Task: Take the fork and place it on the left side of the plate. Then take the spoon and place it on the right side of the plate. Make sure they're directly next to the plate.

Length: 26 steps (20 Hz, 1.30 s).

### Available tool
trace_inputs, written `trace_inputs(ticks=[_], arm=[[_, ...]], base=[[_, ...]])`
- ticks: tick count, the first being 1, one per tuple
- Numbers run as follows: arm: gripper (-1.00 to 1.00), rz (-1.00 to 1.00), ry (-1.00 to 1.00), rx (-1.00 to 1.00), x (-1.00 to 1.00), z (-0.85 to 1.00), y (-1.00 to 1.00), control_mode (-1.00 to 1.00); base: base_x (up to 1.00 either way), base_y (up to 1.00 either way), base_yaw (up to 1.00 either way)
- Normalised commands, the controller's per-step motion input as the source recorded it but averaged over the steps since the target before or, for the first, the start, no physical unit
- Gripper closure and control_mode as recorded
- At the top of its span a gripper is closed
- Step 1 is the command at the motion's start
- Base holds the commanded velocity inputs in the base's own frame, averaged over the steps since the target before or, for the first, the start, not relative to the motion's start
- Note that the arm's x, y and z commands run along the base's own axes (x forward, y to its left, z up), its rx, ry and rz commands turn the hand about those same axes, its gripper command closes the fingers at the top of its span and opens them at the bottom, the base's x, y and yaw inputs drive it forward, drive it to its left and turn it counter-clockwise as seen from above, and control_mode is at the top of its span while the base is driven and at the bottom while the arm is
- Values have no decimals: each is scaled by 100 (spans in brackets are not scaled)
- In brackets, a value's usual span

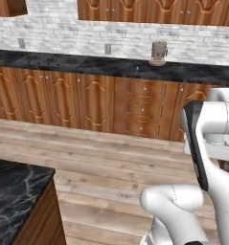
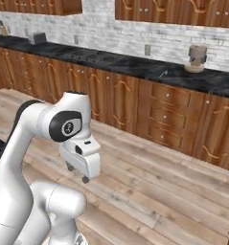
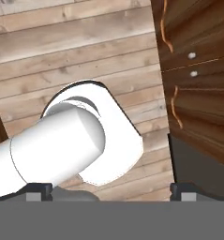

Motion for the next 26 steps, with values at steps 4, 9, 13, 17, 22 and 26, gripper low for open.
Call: trace_inputs(ticks=[4,9,13,17,22,26], arm=[[-100,0,0,0,0,0,0,100],[-100,0,0,0,0,0,0,100],[-100,0,0,0,0,0,0,100],[-100,0,0,0,0,0,0,100],[-100,0,0,0,0,0,0,100],[-100,0,0,0,0,0,0,100]], base=[[100,-31,-2],[100,-19,-7],[100,-1,-11],[100,0,-9],[100,4,-14],[100,27,-16]])
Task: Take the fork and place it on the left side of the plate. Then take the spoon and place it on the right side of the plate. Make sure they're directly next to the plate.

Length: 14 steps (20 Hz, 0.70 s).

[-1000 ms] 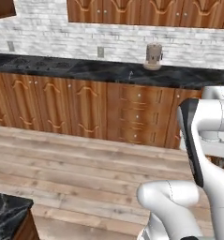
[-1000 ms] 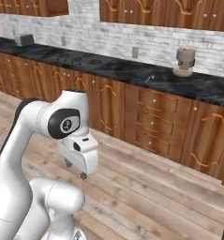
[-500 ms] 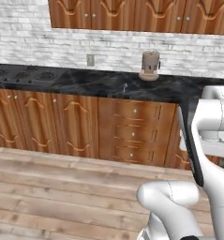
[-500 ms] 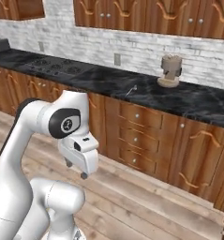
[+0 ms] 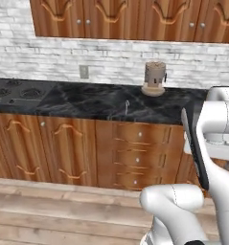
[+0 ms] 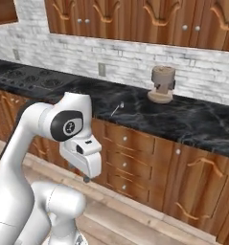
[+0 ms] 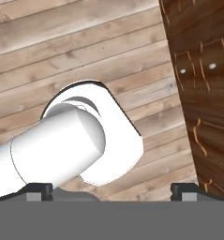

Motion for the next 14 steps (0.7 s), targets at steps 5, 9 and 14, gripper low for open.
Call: trace_inputs(ticks=[5,9,14], arm=[[-100,0,0,0,0,0,0,100],[-100,0,0,0,0,0,0,100],[-100,0,0,0,0,0,0,100]], base=[[100,37,-16],[100,21,-13],[100,20,-12]])
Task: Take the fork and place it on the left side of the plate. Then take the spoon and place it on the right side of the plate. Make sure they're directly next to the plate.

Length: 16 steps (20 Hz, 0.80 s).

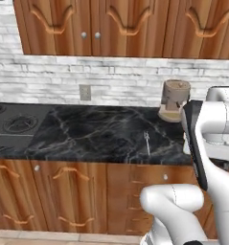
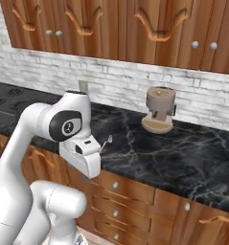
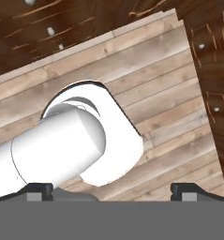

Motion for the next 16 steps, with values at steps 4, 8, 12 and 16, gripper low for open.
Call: trace_inputs(ticks=[4,8,12,16], arm=[[-100,0,0,0,0,0,0,100],[-100,-1,1,0,6,4,0,-100],[-100,2,0,1,2,12,4,-100],[-100,15,-2,1,17,1,29,-100]], base=[[81,9,-8],[38,0,-5],[0,0,0],[0,0,0]])
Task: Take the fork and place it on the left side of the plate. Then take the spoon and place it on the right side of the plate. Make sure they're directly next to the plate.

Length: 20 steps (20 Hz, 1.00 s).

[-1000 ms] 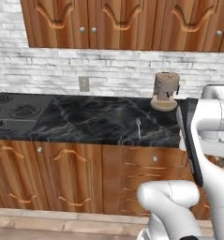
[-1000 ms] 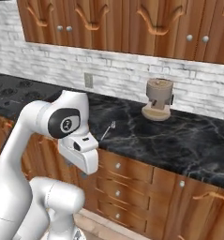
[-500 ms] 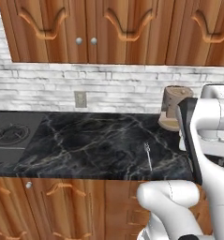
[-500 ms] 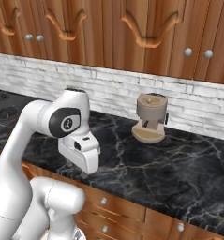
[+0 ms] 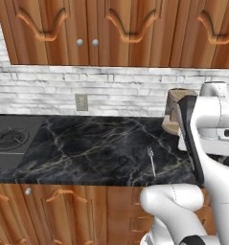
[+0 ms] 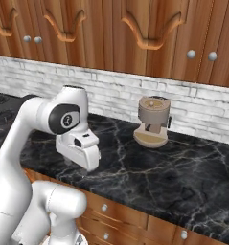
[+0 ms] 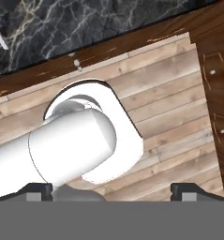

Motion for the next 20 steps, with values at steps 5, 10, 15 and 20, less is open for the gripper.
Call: trace_inputs(ticks=[5,10,15,20], arm=[[-100,8,0,0,50,-8,35,-100],[-100,2,-2,0,55,-48,28,-100],[-100,1,-12,0,36,-53,27,-100],[-100,5,-12,0,58,-41,9,-100]], base=[[0,0,0],[0,0,0],[0,0,0],[0,0,0]])
